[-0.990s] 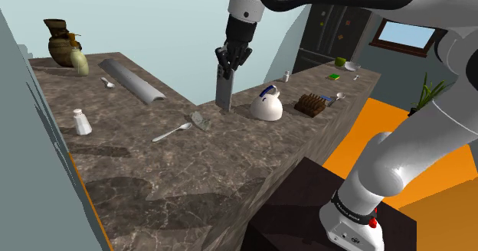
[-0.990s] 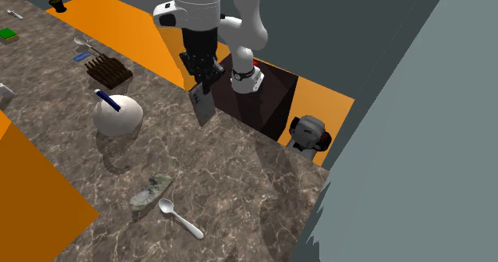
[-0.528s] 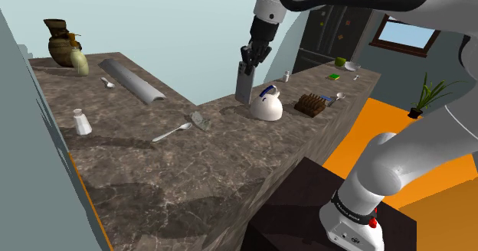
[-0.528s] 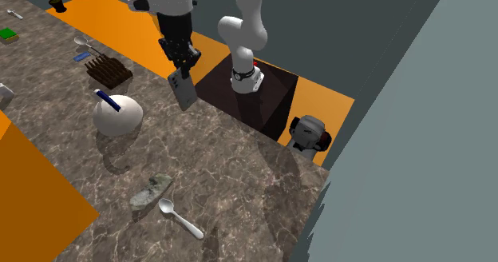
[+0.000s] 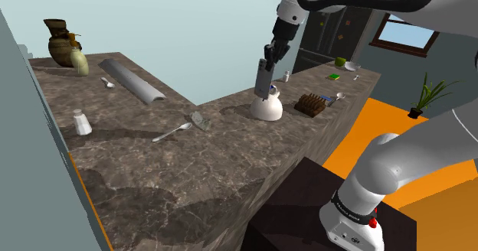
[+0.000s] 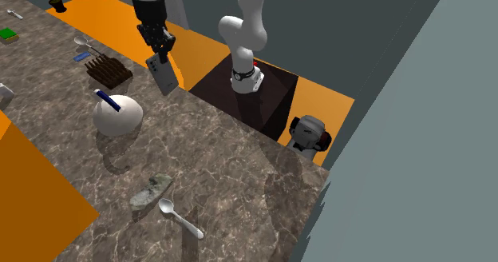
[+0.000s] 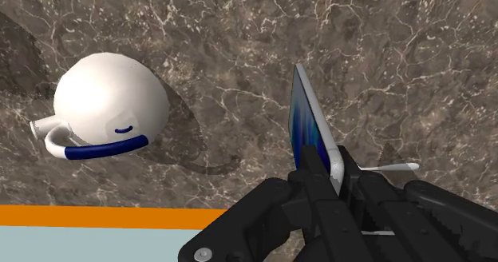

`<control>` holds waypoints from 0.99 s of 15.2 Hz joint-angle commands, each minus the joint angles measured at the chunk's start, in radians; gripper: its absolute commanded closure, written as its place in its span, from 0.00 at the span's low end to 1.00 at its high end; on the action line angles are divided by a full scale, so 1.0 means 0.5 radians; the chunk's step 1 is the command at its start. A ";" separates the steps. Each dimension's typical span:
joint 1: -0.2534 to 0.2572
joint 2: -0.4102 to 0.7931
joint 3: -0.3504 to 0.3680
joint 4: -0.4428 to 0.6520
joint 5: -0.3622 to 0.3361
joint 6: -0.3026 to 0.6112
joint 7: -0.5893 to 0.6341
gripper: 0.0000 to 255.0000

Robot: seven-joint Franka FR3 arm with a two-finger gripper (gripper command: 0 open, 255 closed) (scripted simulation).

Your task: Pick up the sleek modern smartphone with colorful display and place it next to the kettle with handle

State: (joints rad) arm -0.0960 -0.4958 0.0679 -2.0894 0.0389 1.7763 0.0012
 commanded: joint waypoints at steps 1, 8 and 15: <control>-0.031 -0.025 -0.086 -0.025 -0.020 -0.002 -0.112 1.00; -0.132 -0.010 -0.358 -0.004 -0.090 -0.015 -0.455 1.00; -0.157 -0.018 -0.424 -0.140 -0.108 0.114 -0.535 1.00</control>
State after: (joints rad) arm -0.1741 -0.5044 -0.1432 -2.1449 -0.0147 1.8185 -0.2656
